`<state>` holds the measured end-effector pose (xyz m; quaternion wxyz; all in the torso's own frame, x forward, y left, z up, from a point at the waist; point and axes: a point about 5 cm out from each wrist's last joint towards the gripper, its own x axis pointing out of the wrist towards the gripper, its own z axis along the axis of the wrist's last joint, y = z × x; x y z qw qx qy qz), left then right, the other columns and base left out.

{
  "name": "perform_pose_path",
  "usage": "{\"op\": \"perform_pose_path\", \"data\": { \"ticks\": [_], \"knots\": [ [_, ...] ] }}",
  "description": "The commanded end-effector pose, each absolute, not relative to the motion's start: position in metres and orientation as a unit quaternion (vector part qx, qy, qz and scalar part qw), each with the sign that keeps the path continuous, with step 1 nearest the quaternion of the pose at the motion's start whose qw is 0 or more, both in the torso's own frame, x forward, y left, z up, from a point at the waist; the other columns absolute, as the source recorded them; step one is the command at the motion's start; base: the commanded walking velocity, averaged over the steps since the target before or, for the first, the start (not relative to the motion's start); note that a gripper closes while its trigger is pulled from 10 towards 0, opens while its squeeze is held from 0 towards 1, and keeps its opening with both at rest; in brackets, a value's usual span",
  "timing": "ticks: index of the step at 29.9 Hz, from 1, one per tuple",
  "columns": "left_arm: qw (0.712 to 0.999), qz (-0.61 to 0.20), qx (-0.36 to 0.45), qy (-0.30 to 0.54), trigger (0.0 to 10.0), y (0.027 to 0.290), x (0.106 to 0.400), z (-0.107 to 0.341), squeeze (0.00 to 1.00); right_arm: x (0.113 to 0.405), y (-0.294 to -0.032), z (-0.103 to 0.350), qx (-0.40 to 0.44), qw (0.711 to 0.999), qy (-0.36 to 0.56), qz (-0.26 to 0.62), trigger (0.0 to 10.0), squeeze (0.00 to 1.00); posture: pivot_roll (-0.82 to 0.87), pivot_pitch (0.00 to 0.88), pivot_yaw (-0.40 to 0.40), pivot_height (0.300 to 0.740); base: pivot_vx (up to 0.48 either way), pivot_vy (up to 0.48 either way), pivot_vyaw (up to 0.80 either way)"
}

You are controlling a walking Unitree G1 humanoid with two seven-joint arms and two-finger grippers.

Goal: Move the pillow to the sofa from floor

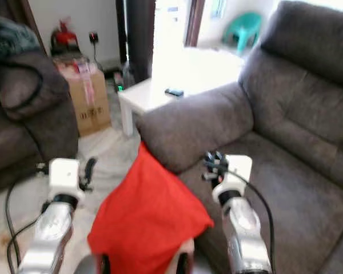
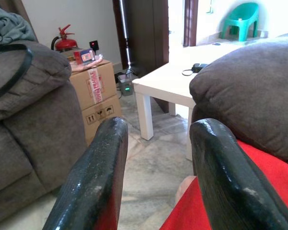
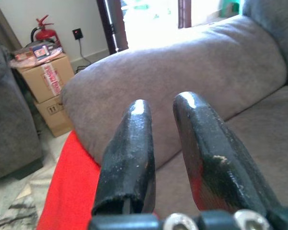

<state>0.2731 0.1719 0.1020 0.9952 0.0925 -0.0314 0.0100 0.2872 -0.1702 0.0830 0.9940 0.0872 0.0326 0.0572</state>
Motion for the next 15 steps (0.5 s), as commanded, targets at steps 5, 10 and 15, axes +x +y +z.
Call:
{"op": "perform_pose_path", "data": {
  "ticks": [5, 10, 15],
  "knots": [
    [0.994, 0.022, 0.099, -0.032, 10.0, 0.1778, 0.2725, 0.1029, 0.0, 0.2876, -0.1723, 0.0841, 0.093, 0.994, 0.027, 0.05, 10.0, 0.0, 0.05, 0.0, -0.112, 0.609, 0.0, 0.0, 0.0],
    [0.993, 0.035, 0.102, -0.039, 10.0, 0.1803, 0.2733, 0.106, 0.0, 0.287, -0.1721, 0.0836, 0.093, 0.994, 0.028, 0.05, 10.0, 0.0, 0.04, 0.0, -0.111, 0.609, 0.0, 0.0, 0.0],
    [0.993, 0.037, 0.103, -0.04, 10.0, 0.1808, 0.2732, 0.1063, 0.0, 0.2879, -0.1714, 0.0829, 0.093, 0.994, 0.035, 0.053, 10.0, 0.0, 0.04, 0.0, -0.112, 0.609, 0.0, 0.0, 0.0]
  ]
}}
